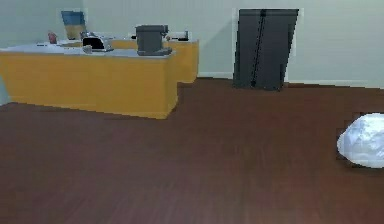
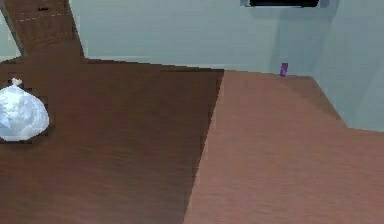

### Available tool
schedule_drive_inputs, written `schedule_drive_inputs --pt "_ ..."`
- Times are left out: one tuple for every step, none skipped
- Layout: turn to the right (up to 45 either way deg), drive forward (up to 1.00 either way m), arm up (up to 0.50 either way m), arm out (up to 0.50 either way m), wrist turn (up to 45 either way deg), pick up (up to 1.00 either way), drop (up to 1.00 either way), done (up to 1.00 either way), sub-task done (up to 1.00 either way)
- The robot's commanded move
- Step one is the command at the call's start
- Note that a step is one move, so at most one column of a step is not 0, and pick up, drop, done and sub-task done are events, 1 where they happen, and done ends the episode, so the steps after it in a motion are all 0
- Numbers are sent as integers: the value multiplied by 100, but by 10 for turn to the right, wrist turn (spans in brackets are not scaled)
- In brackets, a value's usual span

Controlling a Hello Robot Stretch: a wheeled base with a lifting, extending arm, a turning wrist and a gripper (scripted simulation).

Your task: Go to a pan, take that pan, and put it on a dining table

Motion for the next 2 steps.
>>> schedule_drive_inputs --pt "60 0 0 0 0 0 0 0 0" --pt "0 100 0 0 0 0 0 0 0"
